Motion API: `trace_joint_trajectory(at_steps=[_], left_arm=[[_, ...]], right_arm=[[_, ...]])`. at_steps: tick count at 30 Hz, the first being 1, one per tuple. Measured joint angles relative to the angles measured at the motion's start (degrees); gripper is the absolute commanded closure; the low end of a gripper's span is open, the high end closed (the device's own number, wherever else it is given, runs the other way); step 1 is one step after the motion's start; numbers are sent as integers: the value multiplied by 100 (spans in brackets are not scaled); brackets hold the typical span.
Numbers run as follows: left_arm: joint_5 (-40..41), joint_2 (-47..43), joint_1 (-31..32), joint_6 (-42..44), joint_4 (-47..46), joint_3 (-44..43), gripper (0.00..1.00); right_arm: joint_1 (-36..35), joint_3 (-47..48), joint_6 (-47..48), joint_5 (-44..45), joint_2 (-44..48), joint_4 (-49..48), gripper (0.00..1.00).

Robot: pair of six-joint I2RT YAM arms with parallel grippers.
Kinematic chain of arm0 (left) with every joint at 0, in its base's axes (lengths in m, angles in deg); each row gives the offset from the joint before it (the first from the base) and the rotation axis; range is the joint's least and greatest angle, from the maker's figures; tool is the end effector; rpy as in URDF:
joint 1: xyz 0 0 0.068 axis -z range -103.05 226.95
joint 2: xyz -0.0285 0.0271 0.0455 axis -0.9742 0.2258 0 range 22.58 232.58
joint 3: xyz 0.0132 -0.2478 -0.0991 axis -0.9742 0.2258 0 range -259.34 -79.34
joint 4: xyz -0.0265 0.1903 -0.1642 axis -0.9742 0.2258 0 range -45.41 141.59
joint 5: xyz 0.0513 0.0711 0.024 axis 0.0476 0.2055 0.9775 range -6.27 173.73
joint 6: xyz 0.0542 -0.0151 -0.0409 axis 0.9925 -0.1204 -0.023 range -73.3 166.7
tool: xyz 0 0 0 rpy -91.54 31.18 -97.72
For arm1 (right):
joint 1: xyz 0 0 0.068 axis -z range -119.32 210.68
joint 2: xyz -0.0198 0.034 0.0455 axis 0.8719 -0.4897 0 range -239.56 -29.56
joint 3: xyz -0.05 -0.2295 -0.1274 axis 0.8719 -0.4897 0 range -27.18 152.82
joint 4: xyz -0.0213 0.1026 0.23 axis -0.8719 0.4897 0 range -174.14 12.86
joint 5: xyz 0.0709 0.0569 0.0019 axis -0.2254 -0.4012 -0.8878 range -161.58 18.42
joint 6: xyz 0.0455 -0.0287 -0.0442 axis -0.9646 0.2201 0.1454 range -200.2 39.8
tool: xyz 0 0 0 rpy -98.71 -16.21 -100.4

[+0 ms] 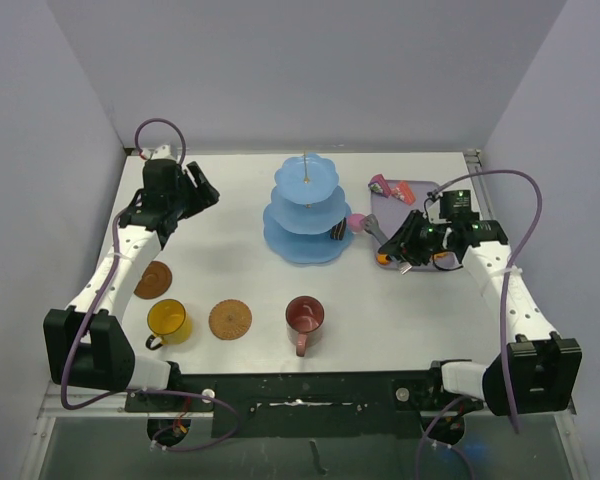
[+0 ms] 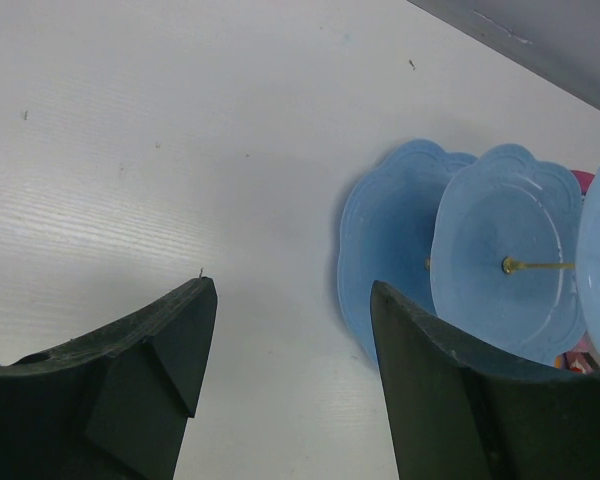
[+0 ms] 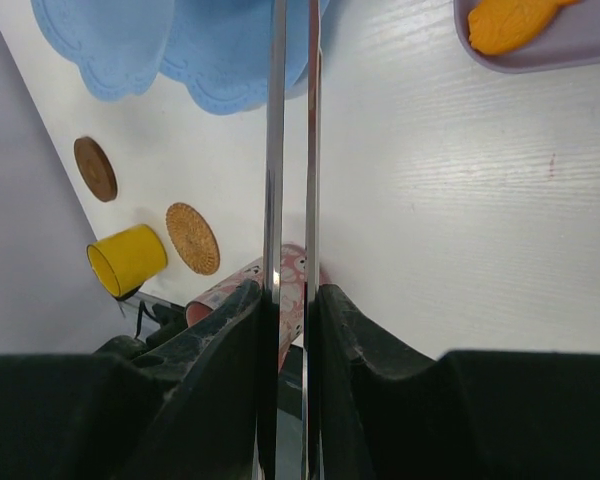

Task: Serve the afternoon tea

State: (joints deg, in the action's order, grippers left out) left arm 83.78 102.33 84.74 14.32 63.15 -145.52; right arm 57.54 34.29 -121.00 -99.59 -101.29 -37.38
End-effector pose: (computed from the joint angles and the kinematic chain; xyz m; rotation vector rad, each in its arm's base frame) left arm 0.3247 -0.0444 0.3012 -0.4605 2.1100 -0.4092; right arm 0.2472 0.0402 0.2718 0.6691 2.5668 0.9048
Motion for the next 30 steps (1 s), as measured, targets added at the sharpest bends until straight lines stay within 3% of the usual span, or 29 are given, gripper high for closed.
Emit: trace_joint_trajectory(at_steps=[19,30], left_arm=[[-37,0,15,-42,-9,4,38],[-35,0,48,-33,-2,4,39]], right_arm=[[-1287,-111,-800,149,-284,-693,93],[-1539,-203,-1056,181,-566,-1200,93]])
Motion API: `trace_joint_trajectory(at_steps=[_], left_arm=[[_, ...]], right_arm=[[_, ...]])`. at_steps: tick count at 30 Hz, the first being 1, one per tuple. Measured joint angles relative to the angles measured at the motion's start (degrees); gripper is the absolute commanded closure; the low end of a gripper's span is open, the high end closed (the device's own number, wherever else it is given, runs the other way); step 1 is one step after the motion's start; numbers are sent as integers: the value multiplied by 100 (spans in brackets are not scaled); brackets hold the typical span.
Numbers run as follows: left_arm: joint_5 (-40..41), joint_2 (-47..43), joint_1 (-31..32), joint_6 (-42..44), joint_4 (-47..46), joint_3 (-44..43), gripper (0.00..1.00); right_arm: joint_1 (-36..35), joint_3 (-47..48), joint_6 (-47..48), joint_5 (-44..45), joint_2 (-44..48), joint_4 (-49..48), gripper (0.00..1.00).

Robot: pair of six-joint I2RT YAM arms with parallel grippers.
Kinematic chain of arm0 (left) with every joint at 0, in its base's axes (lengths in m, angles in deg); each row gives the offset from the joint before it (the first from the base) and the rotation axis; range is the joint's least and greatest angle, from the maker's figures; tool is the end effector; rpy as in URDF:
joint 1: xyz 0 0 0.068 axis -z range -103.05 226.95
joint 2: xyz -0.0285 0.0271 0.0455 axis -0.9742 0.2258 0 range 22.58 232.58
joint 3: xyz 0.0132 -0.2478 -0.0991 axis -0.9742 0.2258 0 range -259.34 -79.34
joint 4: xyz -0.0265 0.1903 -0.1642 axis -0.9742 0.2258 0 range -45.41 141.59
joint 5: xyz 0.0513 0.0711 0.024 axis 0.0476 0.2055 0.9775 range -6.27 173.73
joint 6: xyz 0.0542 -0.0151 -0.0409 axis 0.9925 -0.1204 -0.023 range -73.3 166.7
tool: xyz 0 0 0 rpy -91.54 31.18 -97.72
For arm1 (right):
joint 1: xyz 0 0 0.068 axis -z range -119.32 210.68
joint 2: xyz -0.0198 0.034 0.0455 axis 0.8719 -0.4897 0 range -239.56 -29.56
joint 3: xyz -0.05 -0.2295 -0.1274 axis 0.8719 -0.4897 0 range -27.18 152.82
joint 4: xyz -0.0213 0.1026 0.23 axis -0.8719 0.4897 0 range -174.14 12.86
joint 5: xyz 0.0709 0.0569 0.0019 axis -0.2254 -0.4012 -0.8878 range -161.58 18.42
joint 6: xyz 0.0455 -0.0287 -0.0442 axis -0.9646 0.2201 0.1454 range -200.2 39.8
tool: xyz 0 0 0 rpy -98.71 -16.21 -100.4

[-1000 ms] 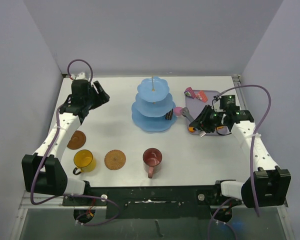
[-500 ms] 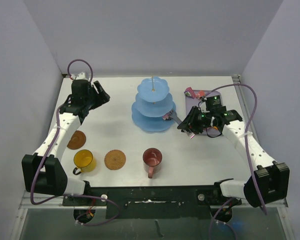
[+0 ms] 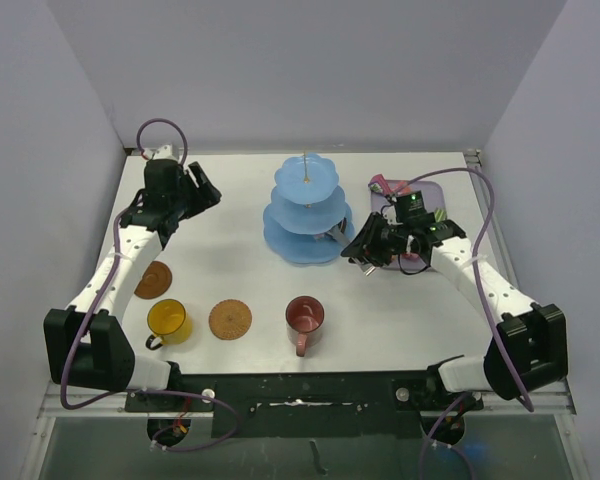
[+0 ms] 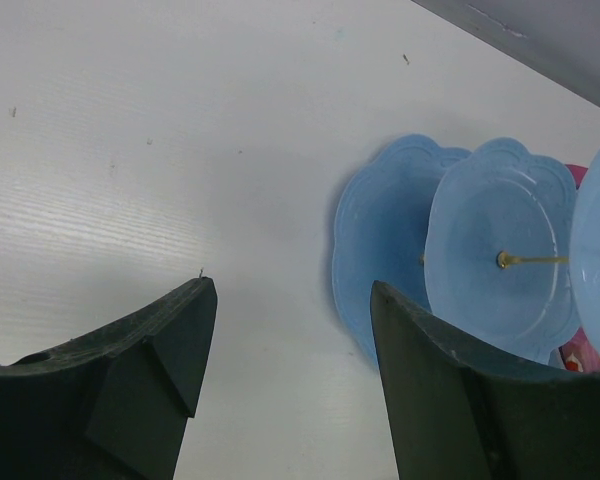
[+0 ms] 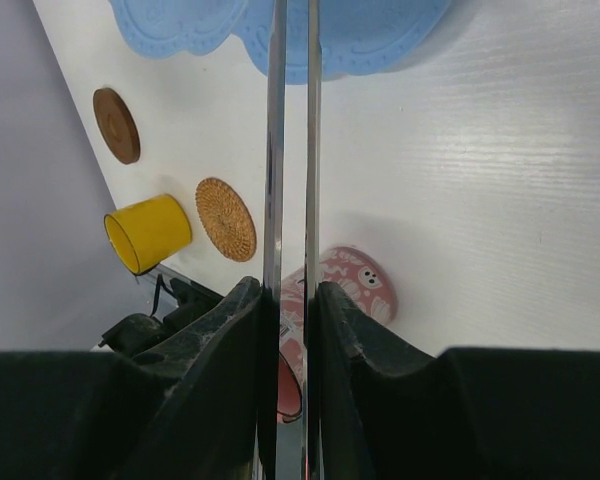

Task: Serve the afternoon tea

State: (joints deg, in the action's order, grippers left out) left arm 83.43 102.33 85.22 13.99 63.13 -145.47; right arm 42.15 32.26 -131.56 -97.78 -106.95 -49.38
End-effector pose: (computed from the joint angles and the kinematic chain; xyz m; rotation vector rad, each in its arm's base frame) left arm 0.3243 -0.0475 0.3010 -0.4547 2.1139 -0.4235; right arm 0.2593 0.1133 0.2507 0.5552 2.6281 1.0283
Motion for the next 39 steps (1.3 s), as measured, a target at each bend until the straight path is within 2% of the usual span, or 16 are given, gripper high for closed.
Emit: trace_joint_trajectory(at_steps=[6,20,29,34,36,39], left_arm=[[0,0,17,17,11,0,38],[0,225,33,83,221,-245,39],[-9,308,70,35,223,-249,38],[-4,264,107,48,225,-247,39],[-4,247,116,52,225,-249,38],[-7,245,116,52,225,-249,38]], right_arm=[[-57,-330,-55,-107,-90,-472,92],[-186,-210,173,-409,-1038,-1283,91],[-256,-149,20,-579,-1381,-1985,87],[-295,-149,-164,-688,-1668,-2396,78],[-295,-149,-186,-702,-1681,-2463,69],[-295,-149,-216,-697,-1672,-2514,66]])
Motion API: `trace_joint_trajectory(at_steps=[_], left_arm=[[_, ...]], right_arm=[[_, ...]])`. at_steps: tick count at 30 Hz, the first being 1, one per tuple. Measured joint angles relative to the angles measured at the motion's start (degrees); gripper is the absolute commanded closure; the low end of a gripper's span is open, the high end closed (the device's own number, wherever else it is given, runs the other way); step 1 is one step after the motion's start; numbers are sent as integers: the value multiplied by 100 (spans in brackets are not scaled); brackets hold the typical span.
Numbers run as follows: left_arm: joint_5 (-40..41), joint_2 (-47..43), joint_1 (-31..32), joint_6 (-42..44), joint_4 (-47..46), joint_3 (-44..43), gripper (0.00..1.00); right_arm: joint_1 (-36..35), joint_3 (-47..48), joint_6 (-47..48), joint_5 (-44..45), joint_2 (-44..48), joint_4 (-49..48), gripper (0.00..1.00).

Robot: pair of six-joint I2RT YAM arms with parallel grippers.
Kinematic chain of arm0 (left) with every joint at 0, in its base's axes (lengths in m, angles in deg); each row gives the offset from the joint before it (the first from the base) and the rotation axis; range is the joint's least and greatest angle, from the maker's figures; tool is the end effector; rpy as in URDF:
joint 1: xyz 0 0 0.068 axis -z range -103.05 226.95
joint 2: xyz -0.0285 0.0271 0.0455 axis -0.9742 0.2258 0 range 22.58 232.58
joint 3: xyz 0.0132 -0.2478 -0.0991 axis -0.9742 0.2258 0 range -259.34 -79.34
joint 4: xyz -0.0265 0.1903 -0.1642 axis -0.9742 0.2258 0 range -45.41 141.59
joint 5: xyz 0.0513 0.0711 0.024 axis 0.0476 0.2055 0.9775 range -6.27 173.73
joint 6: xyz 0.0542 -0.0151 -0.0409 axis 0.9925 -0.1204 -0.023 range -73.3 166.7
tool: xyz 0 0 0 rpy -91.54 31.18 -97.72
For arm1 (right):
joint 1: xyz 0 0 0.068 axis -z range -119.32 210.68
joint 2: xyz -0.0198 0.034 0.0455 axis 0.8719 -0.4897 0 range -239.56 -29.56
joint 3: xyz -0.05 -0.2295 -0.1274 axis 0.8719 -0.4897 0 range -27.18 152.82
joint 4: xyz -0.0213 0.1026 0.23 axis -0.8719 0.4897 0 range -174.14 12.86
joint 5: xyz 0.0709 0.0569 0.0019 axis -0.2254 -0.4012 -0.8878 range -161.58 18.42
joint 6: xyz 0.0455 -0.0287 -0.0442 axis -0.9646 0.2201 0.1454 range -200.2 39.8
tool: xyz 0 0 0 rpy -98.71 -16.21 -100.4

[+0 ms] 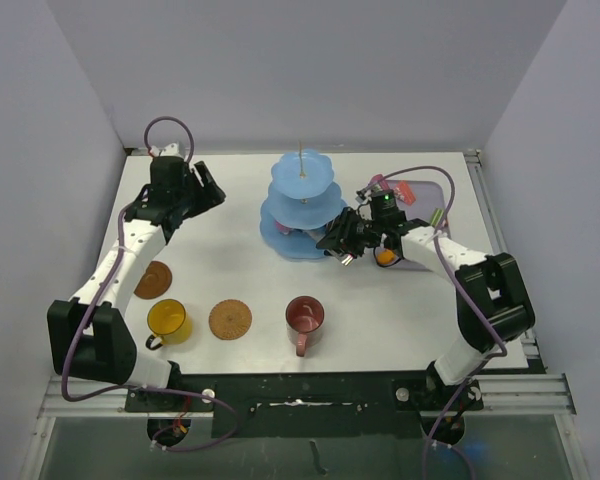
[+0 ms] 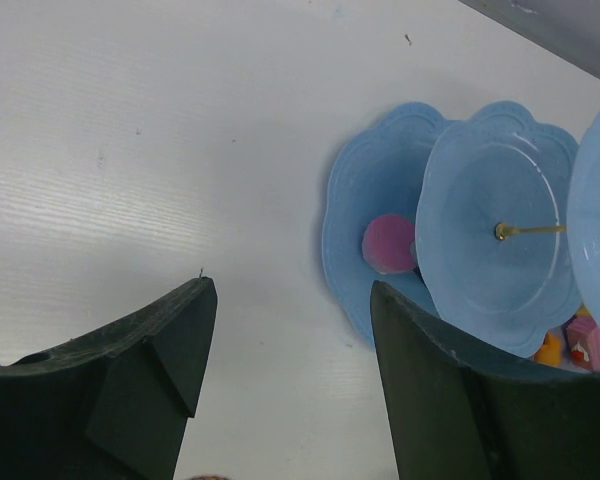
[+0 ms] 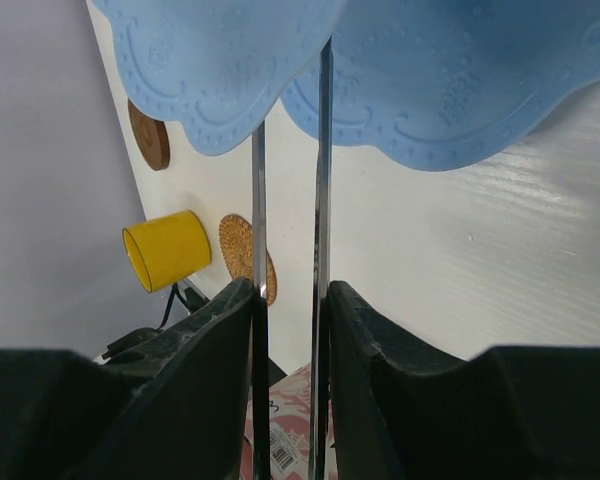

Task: Serve the afternoon tea

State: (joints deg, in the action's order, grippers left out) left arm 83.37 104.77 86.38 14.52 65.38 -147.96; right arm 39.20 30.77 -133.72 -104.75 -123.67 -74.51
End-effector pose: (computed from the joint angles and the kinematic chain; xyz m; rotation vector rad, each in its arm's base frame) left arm 0.3312 -0.0554 0.2987 -0.4307 2.1590 -0.4191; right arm 0.3132 0.1565 0.1935 0.4133 2.5728 1.2509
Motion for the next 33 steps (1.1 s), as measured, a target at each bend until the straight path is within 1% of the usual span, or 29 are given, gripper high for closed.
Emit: trace_joint_trajectory(at_steps=[2,8,12,18,25,28,30,33], left_arm=[[0,-2,0,0,-2,4,38],[2,-66,0,0,4,83,38],[2,-66,2,-2,0,87,39],[0,-66,24,-13,-9,94,39],[0,-66,22,-13,-11,175,38],[11,-66,4,24,-4,175,38],[22,-66,-24,46,0,175,38],[26,-70,-79,52,-4,175,38]], right_arm=[[2,0,-7,0,11,-13,62],[33,-31,-42,15,238,20,61],[72,-81,-57,20,468,149,62],[129,-83,17,125,780,610,65],[256,-83,297,267,1401,1495,65],[540,-83,525,267,1823,2015,65],[870,-79,715,275,2094,2378,65],[1567,-42,1064,271,2483,2957,65]])
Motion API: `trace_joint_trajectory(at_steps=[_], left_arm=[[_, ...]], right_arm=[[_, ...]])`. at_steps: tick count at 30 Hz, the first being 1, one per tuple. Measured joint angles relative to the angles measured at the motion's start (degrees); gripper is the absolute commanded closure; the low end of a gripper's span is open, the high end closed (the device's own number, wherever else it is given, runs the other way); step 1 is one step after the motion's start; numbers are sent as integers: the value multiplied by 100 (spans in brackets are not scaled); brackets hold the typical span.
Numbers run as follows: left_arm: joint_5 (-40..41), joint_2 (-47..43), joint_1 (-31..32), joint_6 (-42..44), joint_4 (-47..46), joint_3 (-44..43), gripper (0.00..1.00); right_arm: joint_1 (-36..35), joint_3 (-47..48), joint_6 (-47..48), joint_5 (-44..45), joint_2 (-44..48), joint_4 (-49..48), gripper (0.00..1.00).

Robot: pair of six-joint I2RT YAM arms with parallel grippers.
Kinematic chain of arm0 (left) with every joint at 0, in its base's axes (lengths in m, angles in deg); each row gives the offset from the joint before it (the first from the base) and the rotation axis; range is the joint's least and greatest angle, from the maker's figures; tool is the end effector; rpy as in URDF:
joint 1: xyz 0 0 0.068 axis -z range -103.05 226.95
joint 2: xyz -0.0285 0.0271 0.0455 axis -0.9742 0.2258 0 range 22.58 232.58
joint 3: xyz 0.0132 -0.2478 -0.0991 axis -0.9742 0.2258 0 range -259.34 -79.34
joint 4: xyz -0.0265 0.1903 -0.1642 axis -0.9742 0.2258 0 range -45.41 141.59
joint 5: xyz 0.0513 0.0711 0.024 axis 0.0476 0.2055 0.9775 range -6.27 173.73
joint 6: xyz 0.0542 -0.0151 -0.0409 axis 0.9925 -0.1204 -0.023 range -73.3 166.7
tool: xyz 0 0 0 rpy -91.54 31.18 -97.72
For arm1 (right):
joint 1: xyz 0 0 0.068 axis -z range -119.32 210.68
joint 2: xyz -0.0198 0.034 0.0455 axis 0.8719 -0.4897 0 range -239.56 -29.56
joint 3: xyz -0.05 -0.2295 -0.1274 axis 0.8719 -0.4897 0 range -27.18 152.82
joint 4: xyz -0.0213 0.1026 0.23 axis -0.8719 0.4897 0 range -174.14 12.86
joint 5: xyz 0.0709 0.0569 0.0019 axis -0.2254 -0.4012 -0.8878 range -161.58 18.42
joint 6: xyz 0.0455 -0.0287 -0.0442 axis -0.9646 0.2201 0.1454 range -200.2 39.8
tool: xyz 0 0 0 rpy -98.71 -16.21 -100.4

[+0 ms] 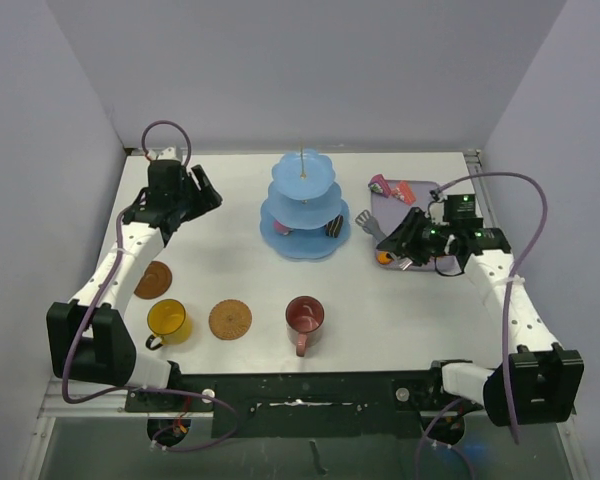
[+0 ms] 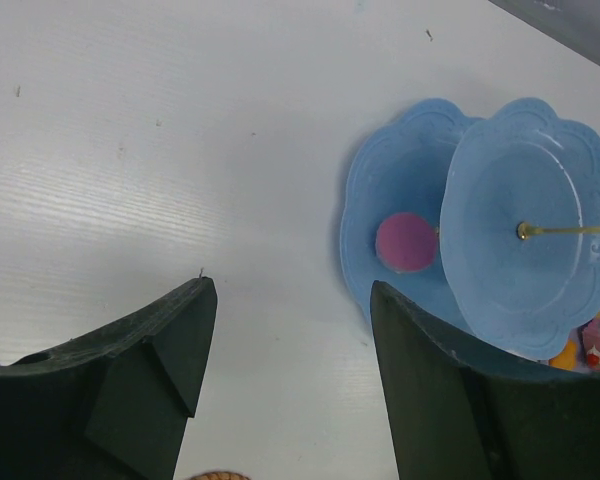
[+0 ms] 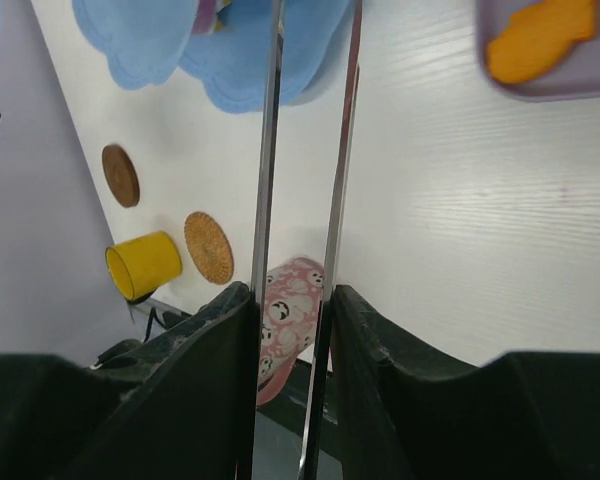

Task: Serve the afternoon tea

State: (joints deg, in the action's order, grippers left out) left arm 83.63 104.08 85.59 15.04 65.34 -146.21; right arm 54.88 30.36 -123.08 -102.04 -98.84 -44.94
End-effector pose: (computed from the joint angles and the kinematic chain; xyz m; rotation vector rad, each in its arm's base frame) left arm 0.3277 -0.0499 0.2919 -0.4414 2.1723 -0.3961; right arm 0.2447 0.0537 0.2705 0.5781 2.4989 1.0065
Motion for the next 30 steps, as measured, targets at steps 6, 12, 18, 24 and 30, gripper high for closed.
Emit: trace_joint_trajectory(at_steps=[6,12,18,24,30], left_arm=[[-7,0,-24,-2,0,0,38],[-22,0,-24,0,0,0,38],[-26,0,-24,0,-2,0,38],[-24,0,-28,0,-7,0,38],[-24,0,-79,0,-7,0,38]], right_arm=[[986,444,640,33,149,970,66],[2000,1064,1161,50,-33,1556,67],[2621,1502,1504,31,-483,1600,67],[2763,1611,1587,-155,-957,1556,66],[2660,1974,1746,-343,-1641,1504,66]])
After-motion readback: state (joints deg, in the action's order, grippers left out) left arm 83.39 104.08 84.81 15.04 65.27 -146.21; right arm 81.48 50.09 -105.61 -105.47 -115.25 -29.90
